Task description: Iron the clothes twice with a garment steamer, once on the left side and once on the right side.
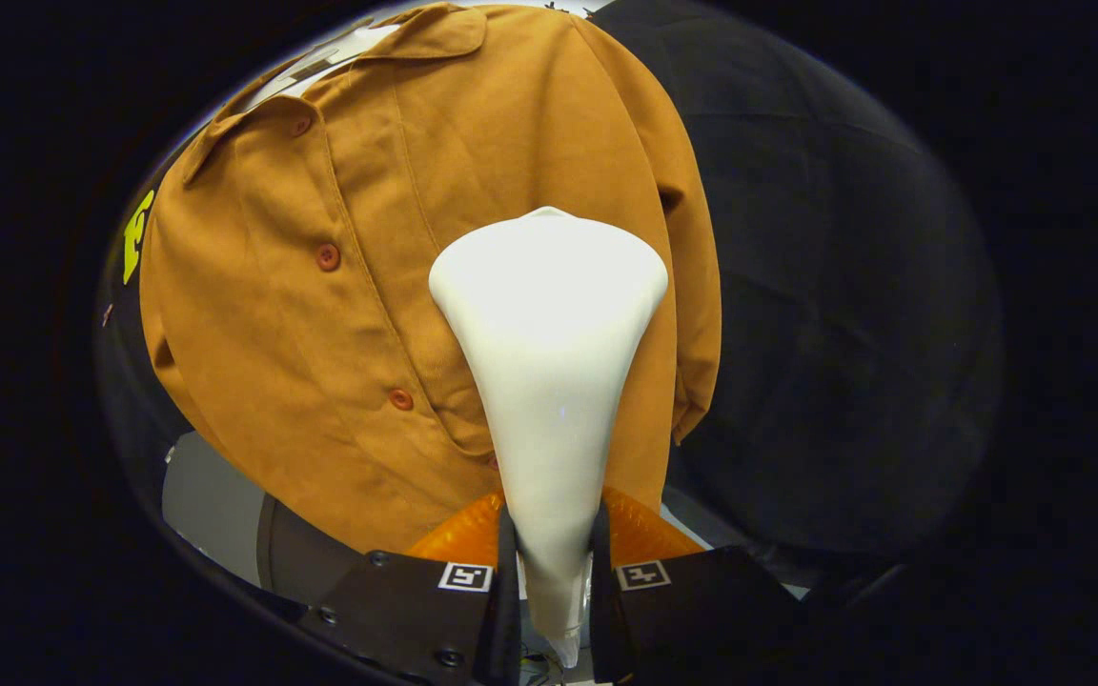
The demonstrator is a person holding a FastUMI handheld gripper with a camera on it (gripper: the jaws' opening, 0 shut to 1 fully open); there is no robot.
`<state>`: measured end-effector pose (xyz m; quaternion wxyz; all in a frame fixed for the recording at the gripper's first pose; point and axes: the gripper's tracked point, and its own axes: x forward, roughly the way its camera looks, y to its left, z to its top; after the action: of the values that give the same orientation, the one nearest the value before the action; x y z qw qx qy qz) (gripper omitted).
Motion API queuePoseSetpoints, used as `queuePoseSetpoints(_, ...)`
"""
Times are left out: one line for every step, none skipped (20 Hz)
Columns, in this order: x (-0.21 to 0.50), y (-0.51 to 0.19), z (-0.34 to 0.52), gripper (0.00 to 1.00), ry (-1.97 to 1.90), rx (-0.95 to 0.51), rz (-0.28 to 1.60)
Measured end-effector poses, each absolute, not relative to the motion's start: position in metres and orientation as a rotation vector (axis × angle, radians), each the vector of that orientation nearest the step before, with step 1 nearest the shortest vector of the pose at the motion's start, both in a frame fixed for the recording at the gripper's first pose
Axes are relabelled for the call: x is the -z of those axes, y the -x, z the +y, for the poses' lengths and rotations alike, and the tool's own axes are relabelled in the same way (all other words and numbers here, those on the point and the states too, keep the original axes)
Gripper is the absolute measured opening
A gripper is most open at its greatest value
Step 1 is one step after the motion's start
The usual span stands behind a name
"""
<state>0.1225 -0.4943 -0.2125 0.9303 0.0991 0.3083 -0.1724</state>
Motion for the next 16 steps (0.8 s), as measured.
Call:
queuePoseSetpoints(0.220,-0.120,-0.494,0.32,-0.209,0.357,0.645)
queuePoseSetpoints(0.229,-0.116,-0.495,0.32,-0.214,0.362,0.662)
queuePoseSetpoints(0.236,-0.113,-0.496,0.32,-0.218,0.368,0.679)
queuePoseSetpoints(0.242,-0.110,-0.497,0.32,-0.221,0.373,0.691)
queuePoseSetpoints(0.249,-0.108,-0.497,0.32,-0.226,0.378,0.703)
queuePoseSetpoints(0.255,-0.105,-0.496,0.32,-0.230,0.384,0.714)
queuePoseSetpoints(0.261,-0.103,-0.497,0.32,-0.235,0.390,0.726)
queuePoseSetpoints(0.264,-0.099,-0.499,0.32,-0.238,0.395,0.738)
queuePoseSetpoints(0.271,-0.098,-0.499,0.32,-0.242,0.400,0.747)
queuePoseSetpoints(0.276,-0.095,-0.498,0.32,-0.246,0.406,0.757)
queuePoseSetpoints(0.283,-0.092,-0.499,0.32,-0.249,0.414,0.773)
queuePoseSetpoints(0.291,-0.087,-0.499,0.33,-0.252,0.423,0.789)
queuePoseSetpoints(0.297,-0.083,-0.498,0.32,-0.252,0.437,0.801)
queuePoseSetpoints(0.302,-0.079,-0.499,0.32,-0.249,0.450,0.810)
queuePoseSetpoints(0.305,-0.073,-0.500,0.32,-0.245,0.464,0.817)
queuePoseSetpoints(0.308,-0.066,-0.501,0.32,-0.243,0.476,0.826)
